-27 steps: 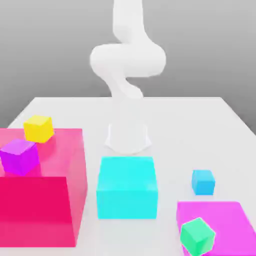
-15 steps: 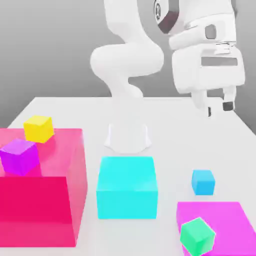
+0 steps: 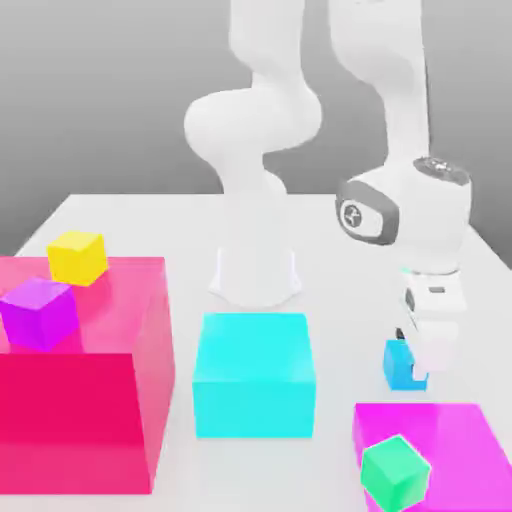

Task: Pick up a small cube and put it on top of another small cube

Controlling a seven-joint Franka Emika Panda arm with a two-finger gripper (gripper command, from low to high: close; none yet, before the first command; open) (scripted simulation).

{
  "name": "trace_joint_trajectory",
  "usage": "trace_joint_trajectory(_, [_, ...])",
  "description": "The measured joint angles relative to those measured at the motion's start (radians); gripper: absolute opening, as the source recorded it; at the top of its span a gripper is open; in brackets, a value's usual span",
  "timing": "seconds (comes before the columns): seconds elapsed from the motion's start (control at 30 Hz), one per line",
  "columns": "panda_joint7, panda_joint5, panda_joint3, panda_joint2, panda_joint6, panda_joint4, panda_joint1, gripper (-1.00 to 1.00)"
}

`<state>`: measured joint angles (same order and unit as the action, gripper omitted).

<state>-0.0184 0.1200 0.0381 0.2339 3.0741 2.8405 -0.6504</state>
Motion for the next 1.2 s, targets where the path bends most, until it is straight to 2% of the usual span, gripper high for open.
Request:
trace_joint_trajectory(0.2, [-0.003, 0.004, -0.003, 0.004, 0.002, -0.001, -0.003, -1.0])
trace_joint_trajectory(0.37, [0.06, -0.082, 0.045, -0.153, -0.127, 0.027, 0.024, -1.0])
trace_joint_trajectory(0.47, [0.08, -0.117, 0.039, -0.257, -0.223, 0.034, 0.019, -1.0])
trace_joint_trajectory(0.73, [-0.055, -0.047, -0.139, -0.478, -0.561, -0.097, 0.294, -1.0])
trace_joint_trajectory(1.13, [-0.273, 0.078, -0.386, -0.779, -1.067, -0.313, 0.784, -1.0])
trace_joint_trajectory(1.2, [-0.29, 0.091, -0.415, -0.787, -1.068, -0.304, 0.83, -1.0])
